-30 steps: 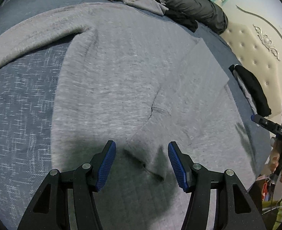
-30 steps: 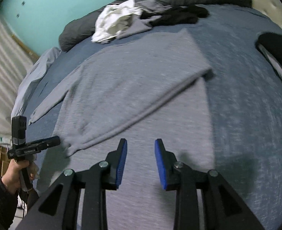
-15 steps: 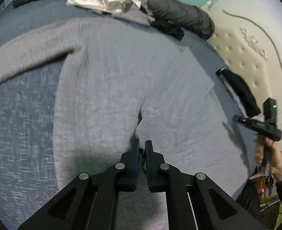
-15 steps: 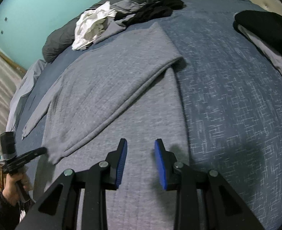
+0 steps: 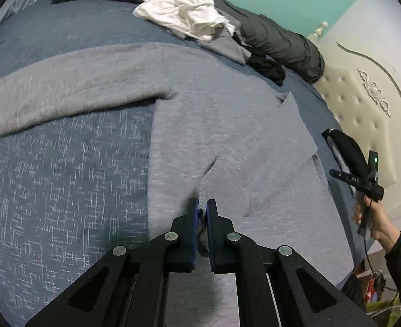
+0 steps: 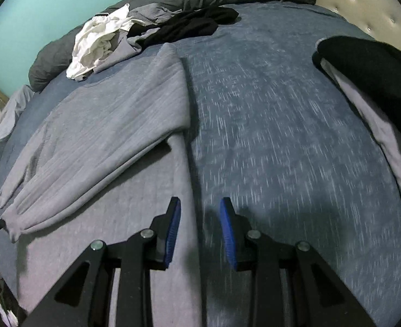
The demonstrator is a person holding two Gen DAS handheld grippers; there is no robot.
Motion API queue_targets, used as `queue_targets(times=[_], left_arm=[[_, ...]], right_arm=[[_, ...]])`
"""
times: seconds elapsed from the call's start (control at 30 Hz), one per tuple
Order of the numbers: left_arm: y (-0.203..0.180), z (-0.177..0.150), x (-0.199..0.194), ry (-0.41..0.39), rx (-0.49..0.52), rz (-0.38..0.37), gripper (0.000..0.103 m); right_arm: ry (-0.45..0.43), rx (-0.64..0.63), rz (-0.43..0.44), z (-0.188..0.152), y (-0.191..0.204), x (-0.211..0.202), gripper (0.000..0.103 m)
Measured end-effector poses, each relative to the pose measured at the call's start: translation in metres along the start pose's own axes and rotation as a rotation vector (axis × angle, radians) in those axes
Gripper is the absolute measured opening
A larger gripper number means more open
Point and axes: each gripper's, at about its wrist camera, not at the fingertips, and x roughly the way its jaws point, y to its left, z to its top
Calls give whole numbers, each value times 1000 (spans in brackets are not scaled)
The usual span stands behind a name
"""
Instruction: Fold clothes
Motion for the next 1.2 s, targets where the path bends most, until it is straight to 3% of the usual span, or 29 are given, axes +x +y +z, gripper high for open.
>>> queue_targets(times=[0.33, 0.6, 1.03, 1.2], left_arm=[[12, -7, 13, -4, -57, -7, 6], [13, -4, 15, -2, -52, -3, 6], [23, -10, 26, 39, -46, 21, 6], [23, -9, 24, 41, -47, 23, 6]], right_arm=[[21, -87, -26, 37, 14, 50, 29], [21, -155, -55, 47, 22, 76, 29], [-67, 38, 0, 53, -17, 80, 27], [-65, 16, -30, 51, -16, 78, 20]])
